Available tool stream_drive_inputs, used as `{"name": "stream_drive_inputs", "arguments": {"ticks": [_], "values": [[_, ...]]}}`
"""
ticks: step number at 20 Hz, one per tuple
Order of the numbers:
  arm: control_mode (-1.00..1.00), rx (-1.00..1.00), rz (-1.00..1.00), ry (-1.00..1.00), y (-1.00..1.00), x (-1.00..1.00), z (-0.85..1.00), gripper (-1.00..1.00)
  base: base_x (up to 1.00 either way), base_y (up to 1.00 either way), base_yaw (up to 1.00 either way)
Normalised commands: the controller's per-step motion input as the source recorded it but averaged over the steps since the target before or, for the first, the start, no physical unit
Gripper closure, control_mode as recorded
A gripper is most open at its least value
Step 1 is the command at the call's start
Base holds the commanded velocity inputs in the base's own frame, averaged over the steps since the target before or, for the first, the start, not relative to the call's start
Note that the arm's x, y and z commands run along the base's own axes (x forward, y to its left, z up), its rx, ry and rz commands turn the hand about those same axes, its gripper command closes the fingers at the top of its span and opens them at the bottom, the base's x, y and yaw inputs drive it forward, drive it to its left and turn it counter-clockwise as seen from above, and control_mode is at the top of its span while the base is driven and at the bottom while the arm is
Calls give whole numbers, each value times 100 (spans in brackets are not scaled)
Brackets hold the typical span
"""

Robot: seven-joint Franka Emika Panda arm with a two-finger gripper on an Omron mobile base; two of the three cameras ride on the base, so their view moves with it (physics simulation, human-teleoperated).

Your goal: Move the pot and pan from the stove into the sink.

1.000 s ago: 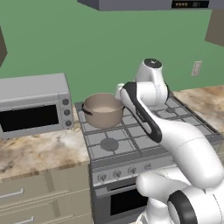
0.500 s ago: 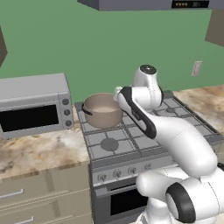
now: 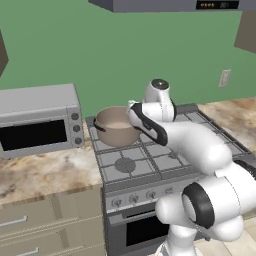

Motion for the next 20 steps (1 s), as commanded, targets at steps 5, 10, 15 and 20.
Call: {"name": "stream_drive_inputs", "arguments": {"ticks": [5, 10, 15, 20], "values": [[-100, 2, -7, 0, 0, 49, -25, -100, 0, 0, 0], [-100, 2, -4, 5, 0, 43, -27, -100, 0, 0, 0], [-100, 1, -3, 4, 0, 43, -28, -100, 0, 0, 0], [-100, 0, -2, 4, 0, 52, -29, -100, 0, 0, 0]]}}
